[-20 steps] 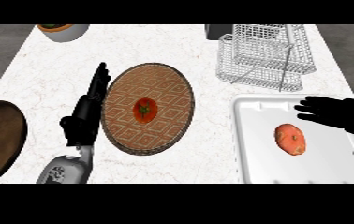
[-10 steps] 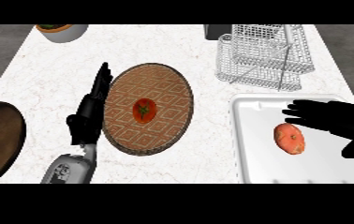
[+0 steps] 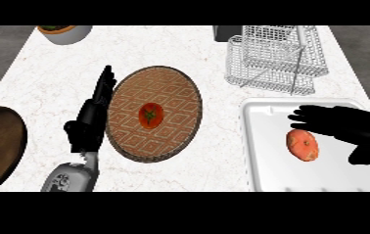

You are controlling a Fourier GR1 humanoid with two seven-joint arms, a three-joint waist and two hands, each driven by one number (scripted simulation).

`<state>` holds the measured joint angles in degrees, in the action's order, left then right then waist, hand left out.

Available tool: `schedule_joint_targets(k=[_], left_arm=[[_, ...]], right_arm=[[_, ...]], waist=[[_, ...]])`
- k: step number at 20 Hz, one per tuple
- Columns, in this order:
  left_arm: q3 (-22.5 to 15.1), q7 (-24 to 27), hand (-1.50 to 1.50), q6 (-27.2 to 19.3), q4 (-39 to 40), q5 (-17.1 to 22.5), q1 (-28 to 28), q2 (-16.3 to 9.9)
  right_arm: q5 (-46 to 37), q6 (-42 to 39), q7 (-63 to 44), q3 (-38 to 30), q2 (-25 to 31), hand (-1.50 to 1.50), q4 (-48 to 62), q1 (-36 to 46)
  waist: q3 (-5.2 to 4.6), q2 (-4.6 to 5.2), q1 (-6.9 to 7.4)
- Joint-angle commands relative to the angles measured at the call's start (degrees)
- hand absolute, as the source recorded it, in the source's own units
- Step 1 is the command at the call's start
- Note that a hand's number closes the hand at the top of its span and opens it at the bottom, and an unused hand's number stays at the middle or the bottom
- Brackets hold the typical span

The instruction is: Pick the squash from the tray and place it in the tiered basket

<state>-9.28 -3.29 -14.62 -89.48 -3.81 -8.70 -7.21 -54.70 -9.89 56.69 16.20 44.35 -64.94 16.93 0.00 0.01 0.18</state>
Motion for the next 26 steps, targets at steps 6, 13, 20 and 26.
schedule_joint_targets(k=[6,13,20,26], left_arm=[[0.4,3.36,0.0,0.02,3.83,-2.3,-1.0,2.68],[-0.25,0.26,0.0,0.61,-0.97,-3.56,1.41,2.61],[1.62,-0.45,0.0,1.95,0.03,-3.07,0.26,2.78],[1.94,-1.18,0.0,2.24,-2.8,-3.1,1.61,2.53]], right_arm=[[-3.43,-1.77,3.21,-0.41,-5.51,-1.5,5.34,3.23],[-3.76,-4.55,0.89,-0.27,-6.31,-1.5,3.27,1.21],[-2.12,-1.09,5.62,-3.17,-6.81,-1.5,6.7,-0.94],[-3.48,9.73,4.88,-3.36,-12.11,1.5,7.76,0.77]], waist=[[0.0,0.08,0.09],[0.0,0.01,0.13],[0.01,-0.01,-0.09],[0.04,0.0,0.24]])
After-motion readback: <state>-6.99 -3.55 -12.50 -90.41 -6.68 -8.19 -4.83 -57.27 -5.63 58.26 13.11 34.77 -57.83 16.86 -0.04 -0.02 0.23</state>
